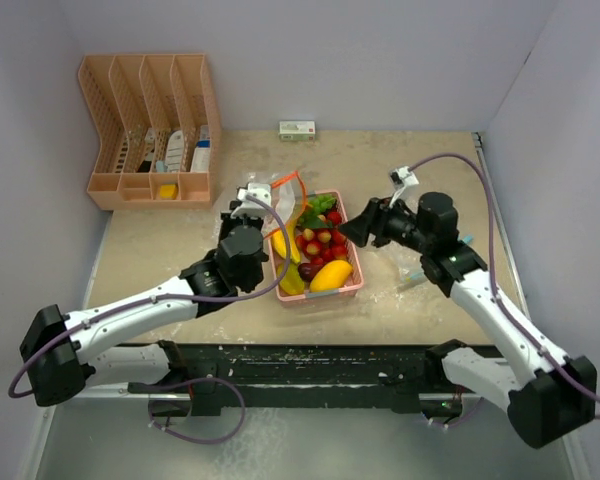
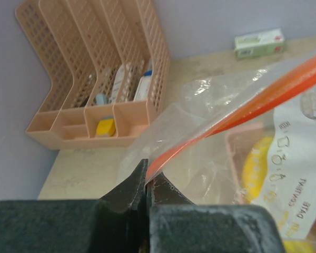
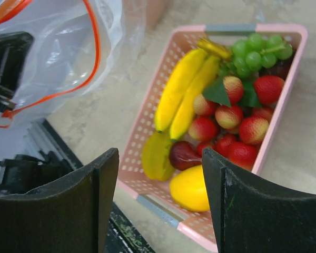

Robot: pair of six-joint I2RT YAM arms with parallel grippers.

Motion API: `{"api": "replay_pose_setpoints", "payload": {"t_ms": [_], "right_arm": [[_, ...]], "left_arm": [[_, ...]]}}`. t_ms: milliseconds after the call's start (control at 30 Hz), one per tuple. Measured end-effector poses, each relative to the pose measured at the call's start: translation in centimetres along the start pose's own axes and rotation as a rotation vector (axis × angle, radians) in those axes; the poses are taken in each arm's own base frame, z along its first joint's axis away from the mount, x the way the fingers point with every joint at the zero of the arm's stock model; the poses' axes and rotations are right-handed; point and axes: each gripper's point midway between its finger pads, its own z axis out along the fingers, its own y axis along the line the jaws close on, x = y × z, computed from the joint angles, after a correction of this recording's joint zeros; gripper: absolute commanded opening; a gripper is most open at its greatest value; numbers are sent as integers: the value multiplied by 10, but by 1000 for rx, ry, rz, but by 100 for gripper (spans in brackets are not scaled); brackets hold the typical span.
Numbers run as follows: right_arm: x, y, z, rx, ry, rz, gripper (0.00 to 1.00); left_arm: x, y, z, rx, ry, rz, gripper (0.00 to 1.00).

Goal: Place the food in the zip-top bag and seal the zipper
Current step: Pick up the fake fruit from the bin.

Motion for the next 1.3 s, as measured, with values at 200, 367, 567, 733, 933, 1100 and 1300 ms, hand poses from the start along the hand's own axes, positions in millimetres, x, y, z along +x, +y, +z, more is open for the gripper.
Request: {"api": "replay_pose_setpoints", "payload": {"t_ms": [200,367,567,733,933,1100,1300], "right_arm": [[34,-21,48,145,133,0,70],[38,-42,82,271,161,-18,72],[35,-84,114,445,162,-21,73],[41,-102,138,494,192,-20,71],[74,-120,151,539,272,-15,71],[93,-118,154,566,313,-25,67],[111,-120,172,583,348,-44,19]], "left_arm": [[58,2,15,-56,123,29,0],[81,-9,17,-41,160,32,0],[98,-10,15,-27,170,29,0],[95,-1,14,-39,153,-10,0],[89,1,15,-46,136,-47,0],[88,1,15,-44,131,-54,0],[87,2,15,-40,121,-62,0]]}}
